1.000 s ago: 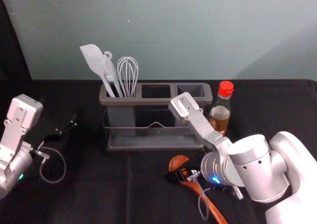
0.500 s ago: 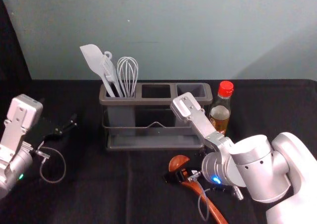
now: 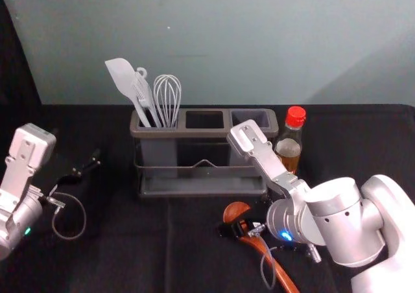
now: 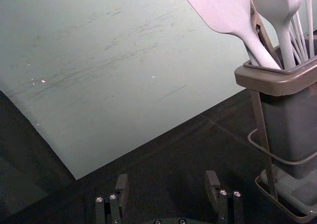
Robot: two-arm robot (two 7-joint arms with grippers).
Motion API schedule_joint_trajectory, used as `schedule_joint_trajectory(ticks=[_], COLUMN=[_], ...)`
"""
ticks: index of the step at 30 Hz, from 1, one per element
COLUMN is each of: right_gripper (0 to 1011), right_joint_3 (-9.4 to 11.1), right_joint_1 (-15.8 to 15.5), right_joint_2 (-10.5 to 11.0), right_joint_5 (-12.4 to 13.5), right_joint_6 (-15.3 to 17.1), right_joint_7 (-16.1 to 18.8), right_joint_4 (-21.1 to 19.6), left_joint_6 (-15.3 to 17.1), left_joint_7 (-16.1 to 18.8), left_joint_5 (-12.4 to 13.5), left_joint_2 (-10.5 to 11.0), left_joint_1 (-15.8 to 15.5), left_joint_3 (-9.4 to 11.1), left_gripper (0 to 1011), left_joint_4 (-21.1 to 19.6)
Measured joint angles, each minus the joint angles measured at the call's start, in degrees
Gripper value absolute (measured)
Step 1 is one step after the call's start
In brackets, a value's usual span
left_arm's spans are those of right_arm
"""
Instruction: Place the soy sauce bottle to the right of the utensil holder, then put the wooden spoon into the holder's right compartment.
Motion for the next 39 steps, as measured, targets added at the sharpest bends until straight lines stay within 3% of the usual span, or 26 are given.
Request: schedule_joint_trajectory(ticks=[8,18,24,34,39], right_gripper=[836,836,836,836,836], right_joint_3=[0.3,0.7,2.5,5.5,7.1], right_joint_1=[-1.6,-6.0,-10.3,-15.9,-19.1], right_joint_2=[0.4,1.4,1.9,3.5,4.4], right_joint_5=[-0.8,-1.3,-0.8,2.3,3.6], right_joint_6=[0.2,-1.5,-5.5,-12.9,-18.7], right_joint_7=[0.9,2.3,3.0,3.3,1.7], right_joint_4=[-3.5,-11.9,-18.1,-24.6,-27.7], left_joint_6=[0.0,0.0,0.0,0.0,0.0], left_joint_7=[0.0,0.0,0.0,0.0,0.0], left_joint_5=[0.0,0.0,0.0,0.0,0.0], left_joint_2=[0.0,0.0,0.0,0.0,0.0], left_joint_1=[0.0,0.0,0.0,0.0,0.0], left_joint_3=[0.0,0.0,0.0,0.0,0.0], left_gripper=[1011,1011,1011,1011,1012], left_joint_4=[0.0,0.0,0.0,0.0,0.0])
